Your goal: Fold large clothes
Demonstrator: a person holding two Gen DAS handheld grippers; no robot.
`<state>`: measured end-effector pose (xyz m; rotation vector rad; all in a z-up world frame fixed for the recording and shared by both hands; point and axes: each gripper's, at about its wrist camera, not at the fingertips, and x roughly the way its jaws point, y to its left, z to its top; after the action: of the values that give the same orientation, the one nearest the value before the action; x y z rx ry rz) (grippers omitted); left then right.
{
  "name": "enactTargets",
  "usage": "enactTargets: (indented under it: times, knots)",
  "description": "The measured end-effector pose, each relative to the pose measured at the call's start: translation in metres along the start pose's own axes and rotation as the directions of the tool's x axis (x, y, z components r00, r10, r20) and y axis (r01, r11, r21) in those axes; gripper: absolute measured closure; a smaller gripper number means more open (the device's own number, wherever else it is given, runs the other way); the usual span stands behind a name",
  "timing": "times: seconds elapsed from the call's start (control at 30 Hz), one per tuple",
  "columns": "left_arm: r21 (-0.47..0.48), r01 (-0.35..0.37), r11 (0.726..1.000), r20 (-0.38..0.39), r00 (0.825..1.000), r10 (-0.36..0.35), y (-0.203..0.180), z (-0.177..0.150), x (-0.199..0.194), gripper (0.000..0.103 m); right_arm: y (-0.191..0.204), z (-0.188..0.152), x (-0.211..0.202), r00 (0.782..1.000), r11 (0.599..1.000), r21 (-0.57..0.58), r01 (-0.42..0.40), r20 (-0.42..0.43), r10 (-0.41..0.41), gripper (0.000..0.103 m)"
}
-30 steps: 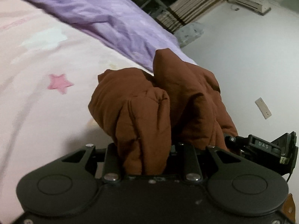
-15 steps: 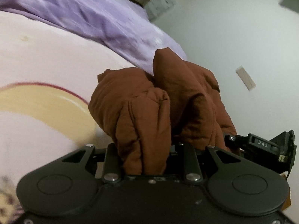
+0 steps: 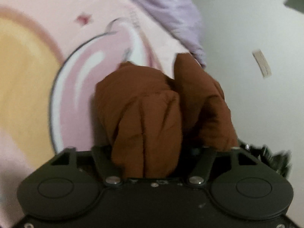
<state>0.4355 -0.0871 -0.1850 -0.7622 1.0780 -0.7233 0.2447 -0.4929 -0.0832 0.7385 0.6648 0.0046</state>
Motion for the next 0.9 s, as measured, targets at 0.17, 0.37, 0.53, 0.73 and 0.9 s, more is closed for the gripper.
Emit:
enactTargets:
  times: [0.17, 0.37, 0.53, 0.73, 0.9]
  knots:
    - [-0.02, -0.079, 0.997, 0.112, 0.99, 0.08, -0.005, 0.013, -0.039, 0.024, -0.027, 0.005, -0.024, 0.992, 0.992, 0.125, -0.023, 0.124, 0.008, 0.014]
    - [0.31, -0.367, 0.877, 0.373, 0.895, 0.243, -0.099, -0.004, -0.045, 0.017, 0.05, -0.014, -0.059, 0.901, 0.974, -0.126, 0.189, 0.417, -0.12, 0.049]
    - [0.363, -0.512, 0.779, 0.465, 0.824, 0.325, -0.115, -0.025, -0.023, 0.016, 0.098, -0.033, -0.013, 0.839, 0.883, -0.249, 0.397, 0.489, -0.239, 0.051]
    - [0.268, -0.56, 0.784, 0.424, 0.799, 0.426, -0.049, -0.021, 0.023, 0.011, 0.078, -0.041, 0.051, 0.865, 0.842, -0.29, 0.454, 0.37, -0.339, 0.051]
    - [0.254, -0.528, 0.81, 0.46, 0.803, 0.379, -0.061, -0.025, -0.009, 0.014, 0.096, -0.046, 0.022, 0.851, 0.827, -0.303, 0.473, 0.4, -0.34, 0.049]
